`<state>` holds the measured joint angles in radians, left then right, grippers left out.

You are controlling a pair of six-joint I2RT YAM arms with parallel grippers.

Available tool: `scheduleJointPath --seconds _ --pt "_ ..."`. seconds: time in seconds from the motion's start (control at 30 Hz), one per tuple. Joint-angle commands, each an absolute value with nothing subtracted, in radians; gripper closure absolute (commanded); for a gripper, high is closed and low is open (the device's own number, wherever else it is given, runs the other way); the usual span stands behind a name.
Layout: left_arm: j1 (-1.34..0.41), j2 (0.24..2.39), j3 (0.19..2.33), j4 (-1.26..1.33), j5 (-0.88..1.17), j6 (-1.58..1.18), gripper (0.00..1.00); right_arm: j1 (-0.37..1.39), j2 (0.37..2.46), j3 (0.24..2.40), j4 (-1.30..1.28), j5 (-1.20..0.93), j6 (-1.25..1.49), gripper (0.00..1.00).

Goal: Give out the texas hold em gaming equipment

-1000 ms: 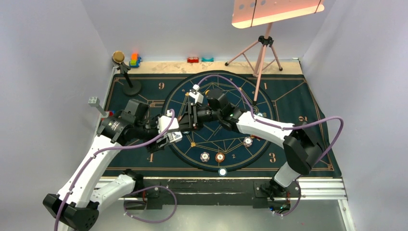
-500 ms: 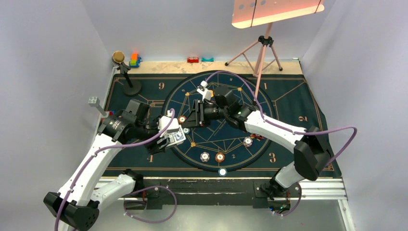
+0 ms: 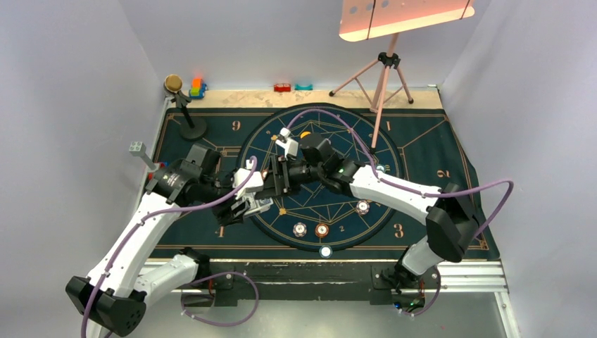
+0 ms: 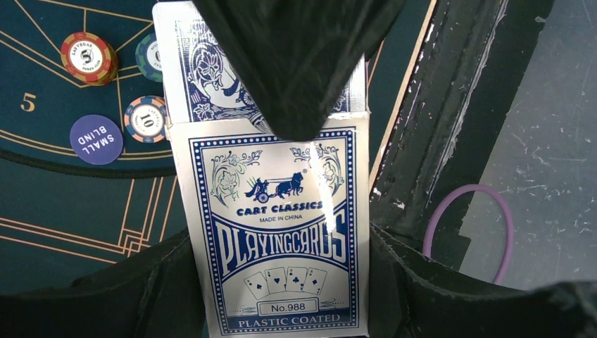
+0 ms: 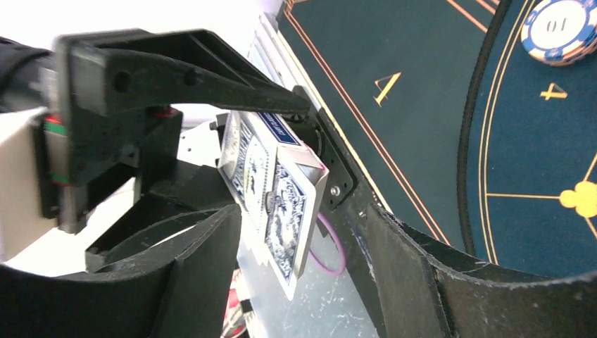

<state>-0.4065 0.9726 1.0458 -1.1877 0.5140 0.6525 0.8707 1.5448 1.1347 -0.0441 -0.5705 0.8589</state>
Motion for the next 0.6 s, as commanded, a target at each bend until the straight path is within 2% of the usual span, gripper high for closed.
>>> scheduleJointPath --seconds 0.0,0.23,0.57 --pt "-0.408 0.975 1.099 -1.169 0.56 0.637 0.83 0.888 1.568 1.173 -0.035 -0.572 0.842 0.33" --pt "-0.408 0.977 1.11 -1.169 0.569 0.63 0.85 0.876 1.536 1.154 -0.066 -0.558 0.83 0.49" --pt "-0.408 0.975 1.126 -1.169 0.586 0.619 0.87 0.832 1.501 1.114 -0.059 -0.561 0.827 0.55"
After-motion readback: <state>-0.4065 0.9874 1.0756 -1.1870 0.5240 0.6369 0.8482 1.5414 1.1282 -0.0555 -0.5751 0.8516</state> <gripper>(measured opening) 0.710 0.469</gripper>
